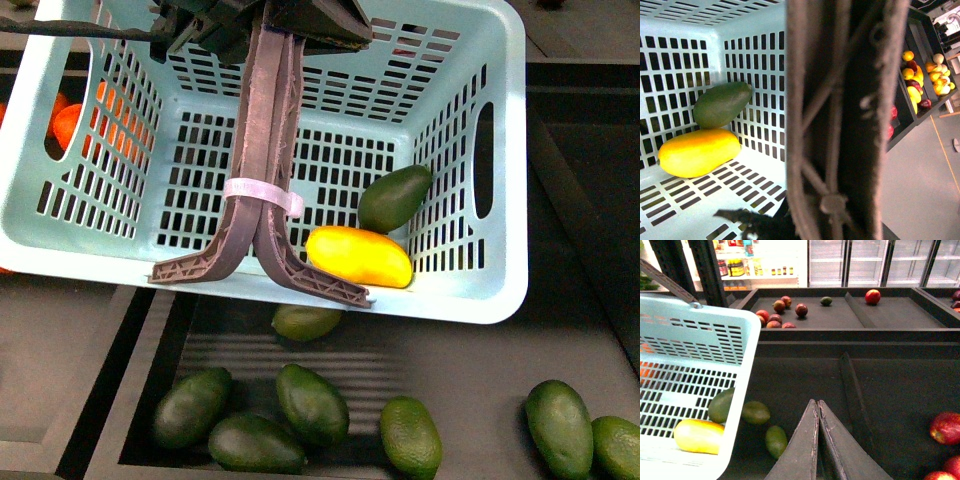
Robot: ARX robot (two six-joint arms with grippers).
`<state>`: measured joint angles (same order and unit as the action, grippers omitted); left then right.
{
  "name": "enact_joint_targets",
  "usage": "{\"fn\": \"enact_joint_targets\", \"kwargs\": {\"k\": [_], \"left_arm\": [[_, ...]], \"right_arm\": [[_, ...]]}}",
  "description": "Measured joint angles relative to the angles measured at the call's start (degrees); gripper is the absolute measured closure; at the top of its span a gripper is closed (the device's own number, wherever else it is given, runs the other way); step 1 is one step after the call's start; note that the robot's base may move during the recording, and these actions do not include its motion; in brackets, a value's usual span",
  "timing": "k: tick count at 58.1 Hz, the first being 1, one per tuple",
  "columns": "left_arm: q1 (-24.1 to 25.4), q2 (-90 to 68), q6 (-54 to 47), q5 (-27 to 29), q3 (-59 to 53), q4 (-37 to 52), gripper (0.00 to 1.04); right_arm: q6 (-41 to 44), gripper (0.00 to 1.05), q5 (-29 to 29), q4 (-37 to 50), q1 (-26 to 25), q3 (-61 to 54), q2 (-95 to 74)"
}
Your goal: Pick mango and avocado into basket
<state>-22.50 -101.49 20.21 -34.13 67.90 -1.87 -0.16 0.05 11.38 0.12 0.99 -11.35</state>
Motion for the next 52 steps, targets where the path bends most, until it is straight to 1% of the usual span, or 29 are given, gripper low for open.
{"fn": "enact_joint_targets", "kwargs": {"k": [7, 11, 13, 23, 24, 31, 47, 52], "left_arm": [[0.0, 0.0, 0.0, 0.0, 0.0, 0.0, 1.01], [0.0, 0.0, 0.0, 0.0, 0.0, 0.0, 1.01], [0.0, 0.0, 0.0, 0.0, 0.0, 0.0, 1.01], [0.0, 0.0, -0.1, 0.0, 0.0, 0.0, 1.01], [0.0, 0.0, -0.1, 0.0, 0.0, 0.0, 1.01], [0.0, 0.0, 0.0, 0.0, 0.0, 0.0, 1.01], [0.0, 0.0, 0.0, 0.1, 0.0, 0.0, 1.01], [-0.6, 0.0, -0.2, -0.2, 0.0, 0.0, 1.01]], "right_arm": [[0.0, 1.03, 0.0, -1.5, 0.0, 0.0, 1.5], [0.0, 1.03, -0.1, -8.8, 0.0, 0.0, 6.9], [0.0, 1.03, 0.0, -10.5, 0.0, 0.0, 9.1], [0.0, 1.02, 0.0, -11.2, 0.0, 0.0, 10.9], [0.0, 0.99, 0.0, -11.2, 0.0, 0.0, 10.9], [0.0, 0.70, 0.0, -11.3, 0.0, 0.0, 11.0], [0.0, 0.28, 0.1, -11.3, 0.0, 0.0, 11.0], [0.0, 0.10, 0.2, -11.3, 0.0, 0.0, 11.0]]}}
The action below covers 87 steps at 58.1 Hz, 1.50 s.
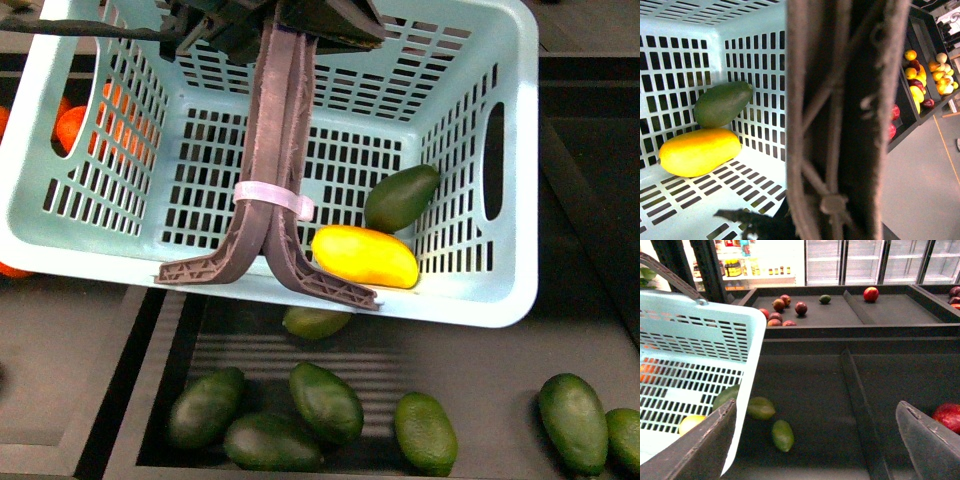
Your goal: Pick mango and avocado into basket
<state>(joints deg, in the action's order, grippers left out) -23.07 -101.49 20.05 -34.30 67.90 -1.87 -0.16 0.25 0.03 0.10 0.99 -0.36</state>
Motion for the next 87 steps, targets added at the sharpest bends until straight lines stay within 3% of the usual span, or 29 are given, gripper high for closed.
{"fn": "enact_joint_targets", "kwargs": {"k": [87], "left_arm": [[0.6, 0.0, 0.2, 0.4, 0.1, 0.0, 1.01]], "right_arm": [[0.0, 0.09, -0.2, -0.1, 0.0, 0.0, 0.2]]}}
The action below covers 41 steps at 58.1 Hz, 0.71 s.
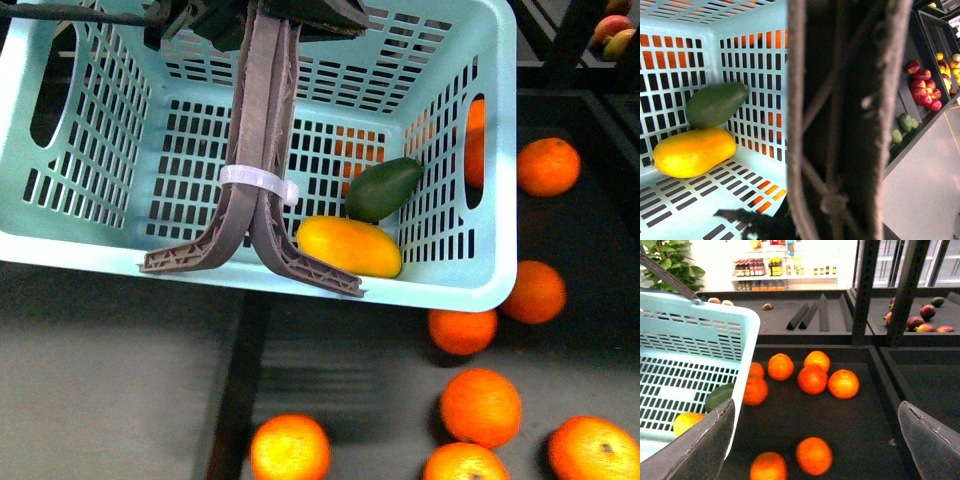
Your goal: Pick mango and avocado into basket
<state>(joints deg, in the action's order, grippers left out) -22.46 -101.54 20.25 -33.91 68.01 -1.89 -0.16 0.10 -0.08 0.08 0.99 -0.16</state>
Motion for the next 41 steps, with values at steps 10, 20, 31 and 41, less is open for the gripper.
{"fn": "enact_joint_targets", "kwargs": {"k": [10, 20, 31, 41], "left_arm": [[0.1, 0.0, -0.1, 0.3, 0.0, 0.0, 1.01], [0.0, 0.0, 0.0, -0.5, 0.0, 0.0, 1.01], [0.7, 0.0, 0.4, 2.3, -0.1, 0.5, 1.01], [-3.9, -4.7, 27.8, 39.9, -4.0, 27.7, 1.01]], "right_arm": [[0.0, 0.09, 0.0, 0.0, 0.0, 0.0, 0.0], [0.0, 0.09, -0.1, 0.0, 0.0, 0.0, 0.0], [0.0, 0.09, -0.3, 0.0, 0.0, 0.0, 0.0], [0.0, 0.09, -0.4, 0.0, -0.1, 0.0, 0.1]]}}
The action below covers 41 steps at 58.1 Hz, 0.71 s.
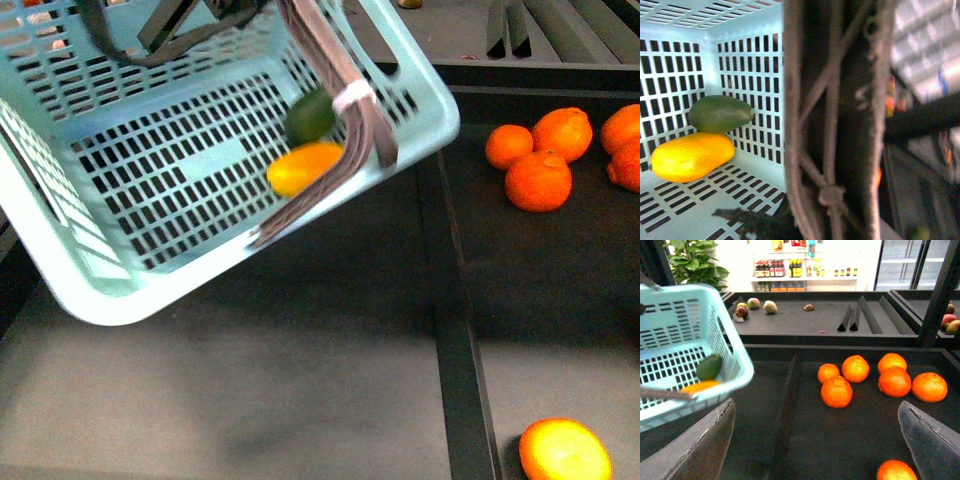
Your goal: Pick mango and avocado into basket
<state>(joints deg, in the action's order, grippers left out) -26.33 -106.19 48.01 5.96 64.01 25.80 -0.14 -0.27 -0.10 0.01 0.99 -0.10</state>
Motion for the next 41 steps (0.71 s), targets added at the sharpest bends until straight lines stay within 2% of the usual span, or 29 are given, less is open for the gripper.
{"fn": "enact_joint_targets", "kwargs": {"k": [2, 5, 11, 21, 41], "left_arm": [[0.0, -1.3, 6.7, 6.2, 1.7, 1.4, 1.01], [0.6, -3.2, 14.3, 12.2, 4.6, 2.1, 1.01], [1.1, -6.7, 22.3, 17.0, 8.6, 2.2, 1.01], [2.0, -12.3, 32.8, 17.9, 10.0, 1.3, 1.01], [2.1, -17.1, 42.7, 17.0, 12.7, -5.9, 1.01]], "right_arm": [[0.0, 0.09, 0.0, 0.0, 0.0, 0.0, 0.0], [0.0, 0.09, 0.3, 0.0, 0.0, 0.0, 0.0], [0.0, 0.09, 0.4, 0.0, 0.0, 0.0, 0.0], [0.0, 0.09, 0.3, 0.0, 0.0, 0.0, 0.0], [0.0, 0.09, 0.3, 0.0, 0.0, 0.0, 0.0]]}}
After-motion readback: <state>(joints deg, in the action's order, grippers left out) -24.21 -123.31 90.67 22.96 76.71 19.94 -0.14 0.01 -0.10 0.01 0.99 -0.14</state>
